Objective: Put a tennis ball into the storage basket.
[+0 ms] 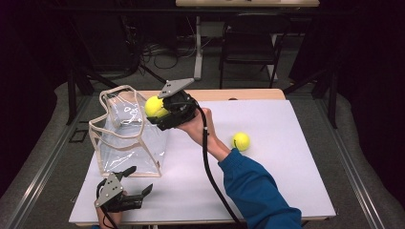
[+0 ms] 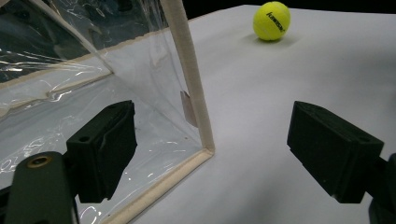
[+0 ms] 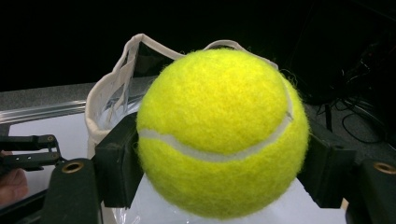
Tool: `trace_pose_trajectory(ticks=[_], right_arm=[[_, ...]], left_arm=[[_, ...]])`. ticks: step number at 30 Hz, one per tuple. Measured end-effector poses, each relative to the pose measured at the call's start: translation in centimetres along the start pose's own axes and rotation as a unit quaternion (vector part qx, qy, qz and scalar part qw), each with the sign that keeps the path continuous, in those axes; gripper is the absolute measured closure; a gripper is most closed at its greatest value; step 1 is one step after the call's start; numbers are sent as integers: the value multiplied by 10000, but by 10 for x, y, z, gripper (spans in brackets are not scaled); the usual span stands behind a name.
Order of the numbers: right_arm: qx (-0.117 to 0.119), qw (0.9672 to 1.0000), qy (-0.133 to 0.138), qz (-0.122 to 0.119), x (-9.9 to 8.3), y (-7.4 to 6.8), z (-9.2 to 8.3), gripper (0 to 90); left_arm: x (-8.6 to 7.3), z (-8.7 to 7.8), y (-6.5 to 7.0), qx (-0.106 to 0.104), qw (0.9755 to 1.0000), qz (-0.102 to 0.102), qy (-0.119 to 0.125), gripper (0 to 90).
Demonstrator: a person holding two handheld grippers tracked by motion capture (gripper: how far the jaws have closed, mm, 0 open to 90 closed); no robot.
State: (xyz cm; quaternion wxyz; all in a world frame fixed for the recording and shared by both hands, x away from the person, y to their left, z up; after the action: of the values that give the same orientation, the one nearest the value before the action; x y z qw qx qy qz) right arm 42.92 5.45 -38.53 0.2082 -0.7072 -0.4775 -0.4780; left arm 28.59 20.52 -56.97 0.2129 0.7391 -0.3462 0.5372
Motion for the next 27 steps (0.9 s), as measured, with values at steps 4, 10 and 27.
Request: trace_pose_trajectory(ticks=[4, 10, 27], right_arm=[[16, 10000, 58, -2, 4, 0, -1, 257], [26, 10000, 11, -71, 9, -3, 3, 257], [64, 9998, -43, -176, 20, -6, 9, 257]], left_arm=[[0, 0, 0, 5, 10000, -6, 5, 160], [0, 0, 0, 5, 10000, 4, 3, 160], [0, -1, -1, 0, 10000, 2, 17, 160]])
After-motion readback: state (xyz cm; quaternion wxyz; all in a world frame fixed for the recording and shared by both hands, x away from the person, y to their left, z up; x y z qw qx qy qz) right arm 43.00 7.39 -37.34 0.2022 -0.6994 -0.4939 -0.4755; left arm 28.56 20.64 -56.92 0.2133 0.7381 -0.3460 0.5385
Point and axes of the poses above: each handheld gripper's, and its own axes: z roughly forward along the jaws, x roughly out of its top, y roughly to its right, the point moved 6 cm from there along z, roughly forward along the jaws, and after that the axes turned 4 degrees about -x, right-handed, at the moved point
